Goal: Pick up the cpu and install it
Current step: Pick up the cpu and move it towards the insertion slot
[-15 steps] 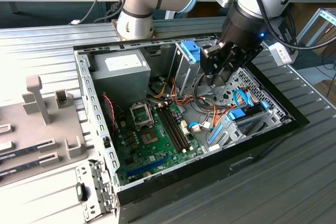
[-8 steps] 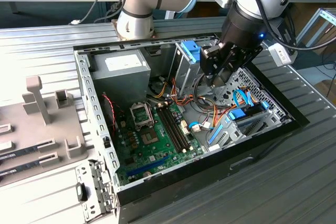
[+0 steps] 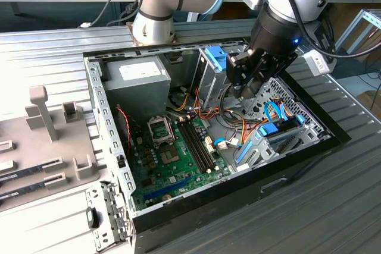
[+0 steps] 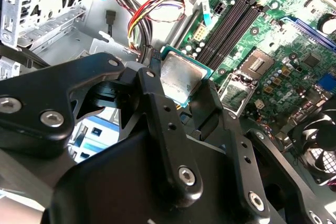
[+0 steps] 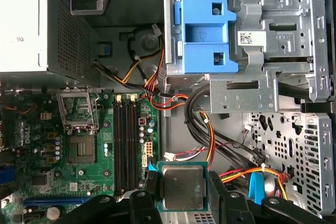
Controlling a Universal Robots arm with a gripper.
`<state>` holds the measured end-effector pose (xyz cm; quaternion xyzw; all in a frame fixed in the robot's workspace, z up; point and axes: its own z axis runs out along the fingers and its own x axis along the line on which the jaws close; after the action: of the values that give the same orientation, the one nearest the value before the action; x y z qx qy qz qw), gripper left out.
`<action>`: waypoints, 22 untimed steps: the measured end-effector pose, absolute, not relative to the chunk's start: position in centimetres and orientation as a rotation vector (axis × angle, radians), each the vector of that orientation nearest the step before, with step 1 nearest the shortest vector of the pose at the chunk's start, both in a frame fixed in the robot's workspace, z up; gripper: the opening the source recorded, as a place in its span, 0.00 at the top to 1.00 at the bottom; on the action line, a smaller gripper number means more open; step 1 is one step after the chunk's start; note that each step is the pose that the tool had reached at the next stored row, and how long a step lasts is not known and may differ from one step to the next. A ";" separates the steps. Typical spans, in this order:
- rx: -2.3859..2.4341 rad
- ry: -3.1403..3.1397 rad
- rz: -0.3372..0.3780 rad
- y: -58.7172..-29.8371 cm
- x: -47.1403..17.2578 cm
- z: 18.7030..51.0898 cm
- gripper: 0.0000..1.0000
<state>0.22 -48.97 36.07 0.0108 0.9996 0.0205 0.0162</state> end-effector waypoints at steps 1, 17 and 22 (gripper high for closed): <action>0.033 3.108 0.064 -49.0 0.2 36.0 0.53; 0.033 3.108 0.064 -49.0 0.2 35.5 0.53; 0.033 3.108 0.064 -49.0 0.1 35.2 0.53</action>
<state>0.09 -48.97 35.18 0.0108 0.9996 0.0205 0.0162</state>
